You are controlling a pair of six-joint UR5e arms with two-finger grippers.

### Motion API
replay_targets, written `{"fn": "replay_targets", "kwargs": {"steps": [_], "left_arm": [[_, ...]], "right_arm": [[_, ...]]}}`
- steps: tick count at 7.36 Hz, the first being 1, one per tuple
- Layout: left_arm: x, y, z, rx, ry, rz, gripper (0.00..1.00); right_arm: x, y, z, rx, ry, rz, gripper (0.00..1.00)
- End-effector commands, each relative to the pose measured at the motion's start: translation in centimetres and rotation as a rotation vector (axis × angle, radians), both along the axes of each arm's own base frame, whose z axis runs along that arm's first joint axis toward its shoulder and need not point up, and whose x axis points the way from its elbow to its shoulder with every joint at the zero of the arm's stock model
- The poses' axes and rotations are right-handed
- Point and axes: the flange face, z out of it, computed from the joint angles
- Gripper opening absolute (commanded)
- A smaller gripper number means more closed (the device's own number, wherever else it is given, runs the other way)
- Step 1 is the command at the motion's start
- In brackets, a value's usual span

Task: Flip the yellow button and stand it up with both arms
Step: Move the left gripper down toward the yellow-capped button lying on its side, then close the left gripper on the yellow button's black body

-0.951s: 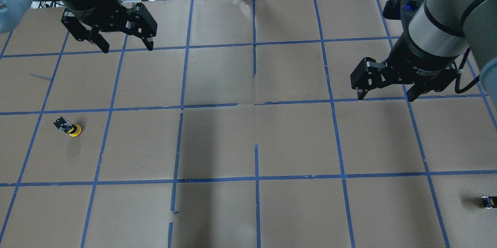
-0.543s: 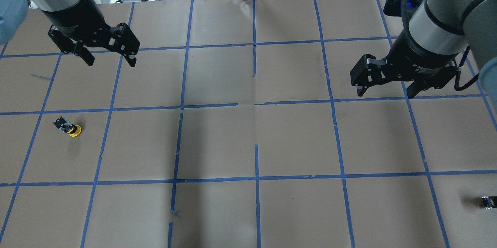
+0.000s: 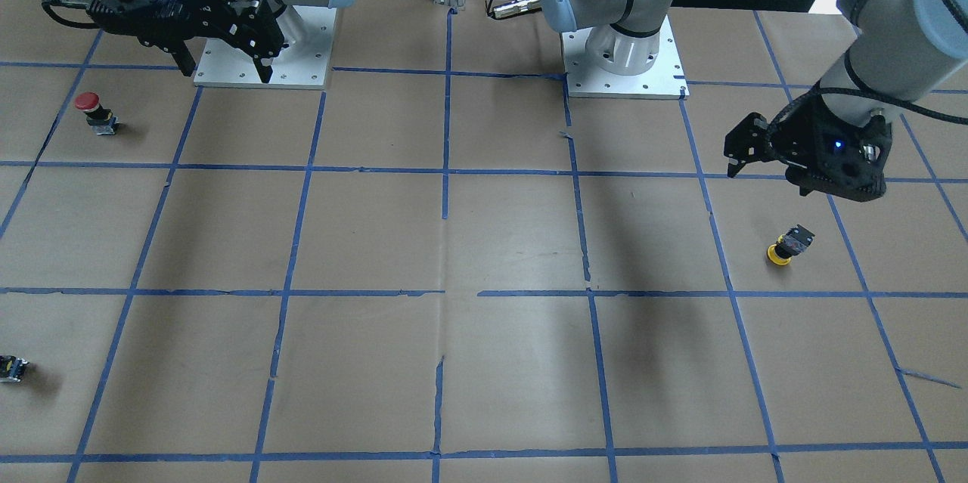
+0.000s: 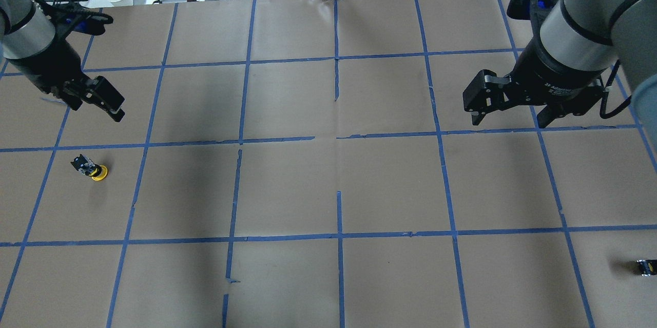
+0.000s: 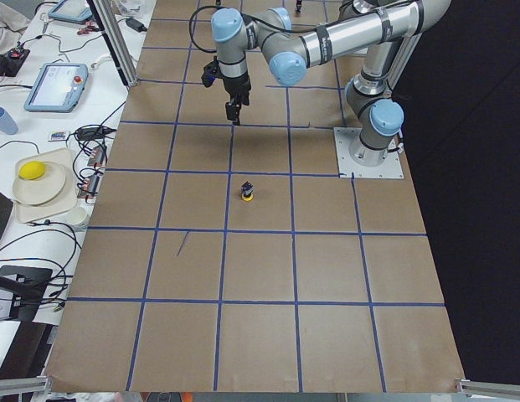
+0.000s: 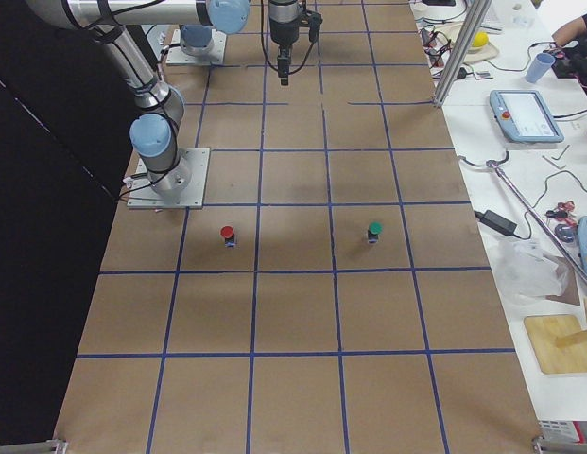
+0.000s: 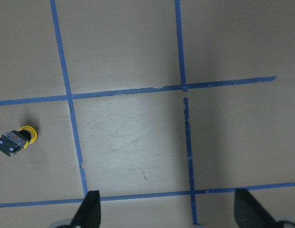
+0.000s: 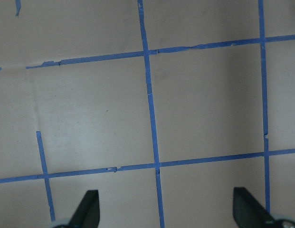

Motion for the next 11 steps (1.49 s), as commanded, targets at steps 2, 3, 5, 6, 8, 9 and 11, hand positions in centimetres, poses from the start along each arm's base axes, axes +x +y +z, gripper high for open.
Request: {"fn": "replay_targets", "kwargs": {"steps": [2,3,5,6,8,9,11], "left_arm": [[9.4,2.1,-5.5,-0.014,0.026,-0.156,0.98],[11.3,1.6,-8.2,-0.031,0.014,-0.164,0.98],[15.6,3.0,-10.4,-0.028,0.033,-0.232,0.97],[16.4,3.0,-12.0,-0.054,0.068,-0.219,0.97],[16.3,3.1,-13.7,-0.054,0.068,-0.217,0.97],[15.8,3.8,-14.9,-0.046,0.077,-0.217,0.97],[14.9,3.7,-15.1,-0.06,0.062,-0.238,0.96]], "right_arm": [[0.0,-0.4,-0.4,0.009,-0.002,0.0,1.0],[0.0,-0.6,-0.4,0.002,0.0,-0.002,1.0],[0.0,-0.6,-0.5,0.002,0.0,0.0,1.0],[-0.1,-0.7,-0.5,0.002,0.002,0.001,1.0],[-0.1,-0.7,-0.6,0.004,0.006,0.001,1.0],[-0.2,-1.2,-0.8,0.002,0.011,0.004,1.0],[-0.2,-1.4,-0.8,-0.013,0.01,-0.002,1.0]]}}
